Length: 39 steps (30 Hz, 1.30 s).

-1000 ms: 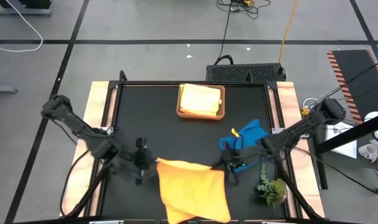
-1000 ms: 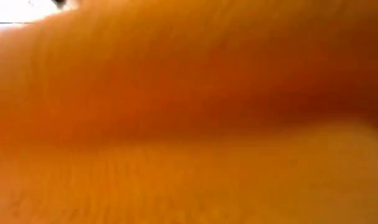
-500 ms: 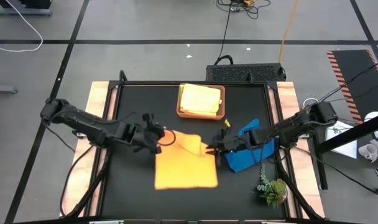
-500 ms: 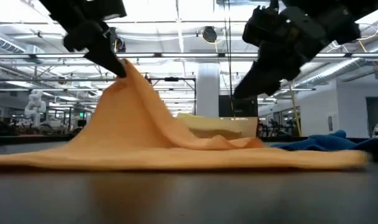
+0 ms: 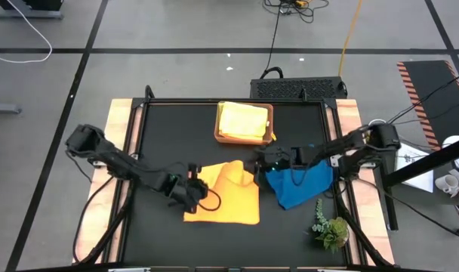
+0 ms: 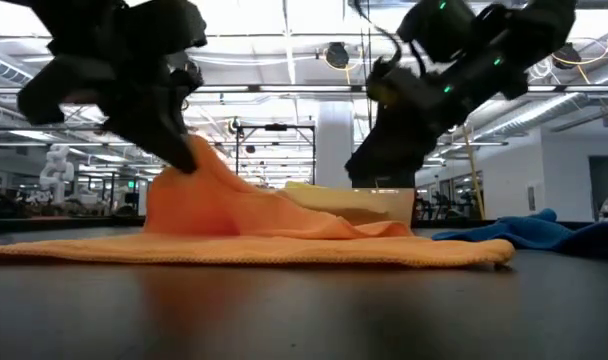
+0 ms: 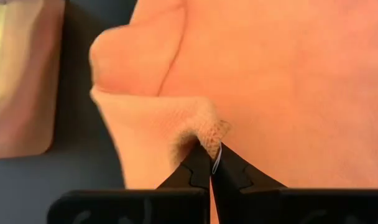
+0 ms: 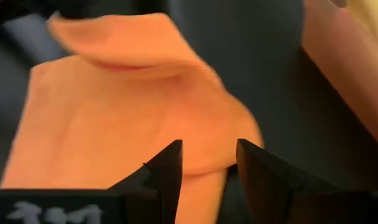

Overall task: Fold microfiber towels
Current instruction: Fold the orange microfiber cloth

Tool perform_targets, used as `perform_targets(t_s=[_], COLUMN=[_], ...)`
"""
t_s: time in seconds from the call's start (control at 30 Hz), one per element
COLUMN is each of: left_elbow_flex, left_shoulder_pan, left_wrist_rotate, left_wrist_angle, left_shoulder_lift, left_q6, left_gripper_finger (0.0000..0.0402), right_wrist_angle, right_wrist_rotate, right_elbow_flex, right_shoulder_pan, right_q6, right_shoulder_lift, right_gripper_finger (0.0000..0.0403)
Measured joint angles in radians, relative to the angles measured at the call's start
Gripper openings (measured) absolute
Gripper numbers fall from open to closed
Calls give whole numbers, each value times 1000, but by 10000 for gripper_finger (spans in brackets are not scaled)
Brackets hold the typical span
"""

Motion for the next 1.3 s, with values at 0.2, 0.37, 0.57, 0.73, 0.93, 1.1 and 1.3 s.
perform_targets(t_s=[0.2, 0.37, 0.57, 0.73, 0.93, 1.1, 1.3], left_elbow_flex=[1, 1, 1, 0, 1, 1, 1], left_shoulder_pan=[-12, -15, -15, -15, -15, -15, -15], left_wrist_rotate=[0, 7, 9, 17, 17, 17, 5], left_wrist_angle=[25, 25, 21, 20, 15, 10, -9], left_shoulder_lift=[46, 48, 48, 47, 47, 47, 44], left_q6=[-45, -43, -43, -44, -46, -47, -39], left_gripper_finger=[3, 2, 5, 6, 3, 9, 7], right_wrist_angle=[91, 183, 263, 283, 292, 290, 224], right_wrist_rotate=[-67, -122, -171, -165, -166, -166, -166], right_elbow_flex=[0, 1, 1, 1, 1, 0, 0], right_shoulder_pan=[-81, -120, -127, -125, -125, -125, -125], right_q6=[-35, -31, -8, -40, -71, -88, -117], right_shoulder_lift=[103, 192, 260, 262, 234, 209, 113], right_gripper_finger=[144, 145, 144, 117, 29, 12, 5])
